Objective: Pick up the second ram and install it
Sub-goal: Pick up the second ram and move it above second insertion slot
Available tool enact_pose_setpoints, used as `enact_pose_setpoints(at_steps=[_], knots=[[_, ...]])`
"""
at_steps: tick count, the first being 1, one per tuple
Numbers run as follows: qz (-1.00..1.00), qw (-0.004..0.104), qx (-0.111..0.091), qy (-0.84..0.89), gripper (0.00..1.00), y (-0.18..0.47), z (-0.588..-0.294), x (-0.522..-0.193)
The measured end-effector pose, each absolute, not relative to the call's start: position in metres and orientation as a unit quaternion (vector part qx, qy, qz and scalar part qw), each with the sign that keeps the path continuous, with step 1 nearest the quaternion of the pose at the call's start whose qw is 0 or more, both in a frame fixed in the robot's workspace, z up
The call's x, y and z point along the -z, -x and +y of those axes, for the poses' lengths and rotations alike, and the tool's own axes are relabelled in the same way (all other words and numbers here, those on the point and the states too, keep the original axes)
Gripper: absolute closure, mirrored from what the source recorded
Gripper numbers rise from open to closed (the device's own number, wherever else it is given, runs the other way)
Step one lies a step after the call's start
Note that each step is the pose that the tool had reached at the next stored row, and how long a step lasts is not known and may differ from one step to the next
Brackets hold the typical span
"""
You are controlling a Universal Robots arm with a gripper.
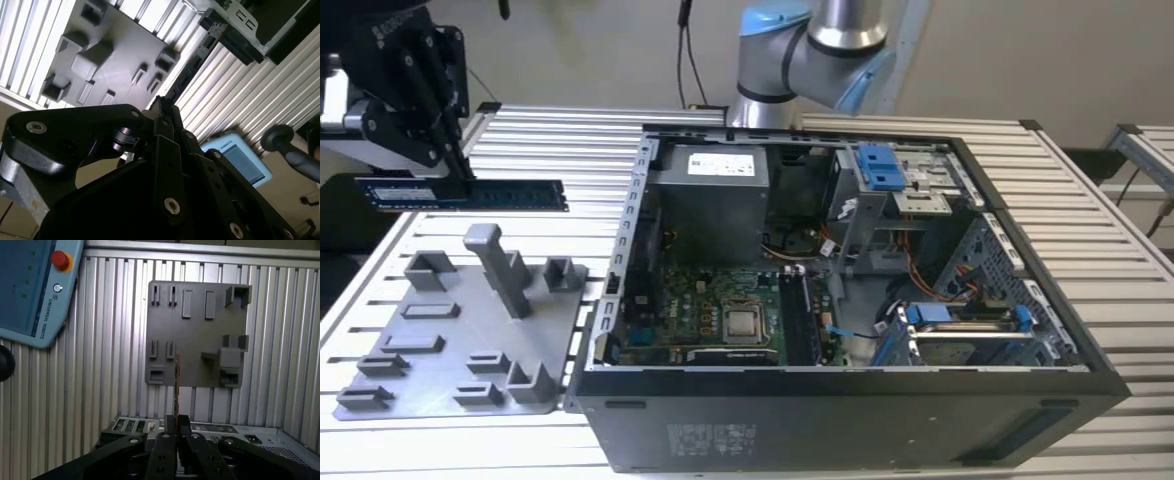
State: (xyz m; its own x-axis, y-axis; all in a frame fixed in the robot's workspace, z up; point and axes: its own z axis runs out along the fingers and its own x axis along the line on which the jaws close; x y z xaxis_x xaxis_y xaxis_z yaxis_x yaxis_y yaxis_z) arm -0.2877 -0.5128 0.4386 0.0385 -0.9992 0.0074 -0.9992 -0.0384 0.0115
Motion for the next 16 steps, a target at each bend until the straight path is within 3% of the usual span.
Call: enact_pose_setpoints(at_steps=[16], knots=[[-0.693, 0.007, 0.002, -0.721, 0.86, 0.257, -0.513, -0.439]])
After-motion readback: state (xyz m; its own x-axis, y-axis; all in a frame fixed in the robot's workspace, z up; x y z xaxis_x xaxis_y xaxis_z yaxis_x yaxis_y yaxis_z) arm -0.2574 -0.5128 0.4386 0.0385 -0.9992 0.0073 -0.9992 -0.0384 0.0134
